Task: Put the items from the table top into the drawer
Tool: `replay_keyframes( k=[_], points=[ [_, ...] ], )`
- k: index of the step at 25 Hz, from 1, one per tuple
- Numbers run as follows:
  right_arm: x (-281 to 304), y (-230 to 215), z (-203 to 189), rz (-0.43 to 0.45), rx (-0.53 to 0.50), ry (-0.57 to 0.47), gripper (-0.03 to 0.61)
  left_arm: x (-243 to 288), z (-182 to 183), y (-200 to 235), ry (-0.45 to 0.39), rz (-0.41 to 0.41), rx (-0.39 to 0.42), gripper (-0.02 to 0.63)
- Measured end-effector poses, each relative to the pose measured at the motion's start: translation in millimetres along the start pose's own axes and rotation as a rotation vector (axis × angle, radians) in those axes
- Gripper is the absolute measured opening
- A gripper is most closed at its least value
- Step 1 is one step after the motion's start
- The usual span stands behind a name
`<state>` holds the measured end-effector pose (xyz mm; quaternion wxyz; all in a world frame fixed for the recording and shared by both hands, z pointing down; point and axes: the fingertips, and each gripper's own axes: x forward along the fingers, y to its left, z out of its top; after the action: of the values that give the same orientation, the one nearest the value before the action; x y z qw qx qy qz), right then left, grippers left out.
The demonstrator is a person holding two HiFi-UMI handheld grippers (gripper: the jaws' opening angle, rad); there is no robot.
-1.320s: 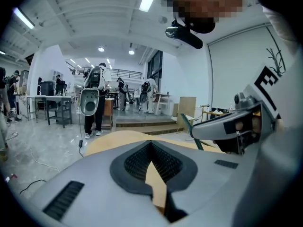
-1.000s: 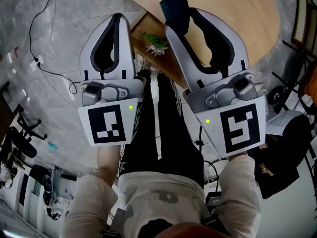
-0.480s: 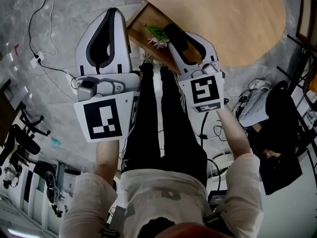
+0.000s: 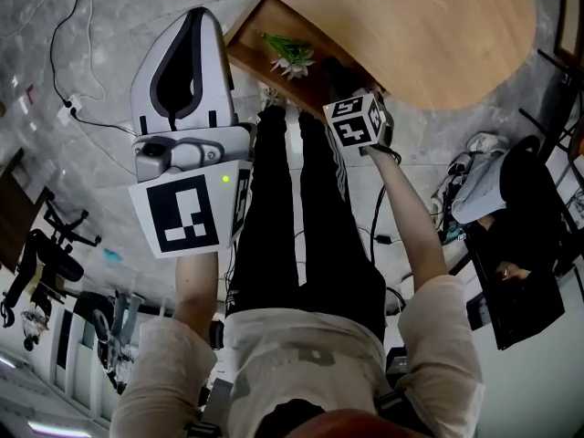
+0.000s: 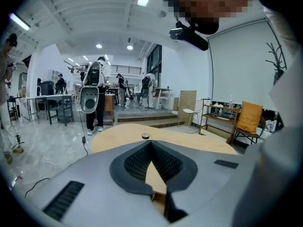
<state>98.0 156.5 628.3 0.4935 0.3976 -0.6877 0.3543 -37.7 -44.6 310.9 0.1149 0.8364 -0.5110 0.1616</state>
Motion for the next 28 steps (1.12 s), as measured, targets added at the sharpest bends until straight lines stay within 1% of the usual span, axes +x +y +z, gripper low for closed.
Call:
replay_keyframes(
  k=[5, 9, 11, 16, 22, 25, 28],
  points=[
    [14.9, 0.8, 6.4, -0.054, 0.023, 0.028, 0.15, 3.8, -2.3, -6.9, 0.003, 0.0, -0.01, 0.008],
    [16.5, -11.3, 6.7, -0.118, 0.062, 0.074, 0.15, 4.6, 4.6, -12.4, 0.002, -0.018, -0.004, 0.008],
    [17.0, -14.5, 7.7, -0.132, 0.078, 0.087, 0.15, 4.0, 5.6, -11.5, 0.002, -0.019, -0.001, 0.008],
    [21.9, -15.4, 7.9, -0.131, 0.086, 0.112, 0.152, 1.4, 2.4, -6.8, 0.01, -0.007, -0.003, 0.008],
    [23.7, -13.9, 9.9, -0.122, 0.111, 0.099, 0.153, 0.1, -0.2, -0.9, 0.016, 0.013, -0.001, 0.008],
    [23.5, -12.2, 10.1, -0.101, 0.117, 0.091, 0.184, 0.1, 0.3, 2.4, 0.012, 0.024, -0.007, 0.008],
    [19.4, -11.8, 9.0, -0.1, 0.117, 0.091, 0.187, -1.2, 3.3, 3.8, 0.009, 0.024, -0.003, 0.008]
  ],
)
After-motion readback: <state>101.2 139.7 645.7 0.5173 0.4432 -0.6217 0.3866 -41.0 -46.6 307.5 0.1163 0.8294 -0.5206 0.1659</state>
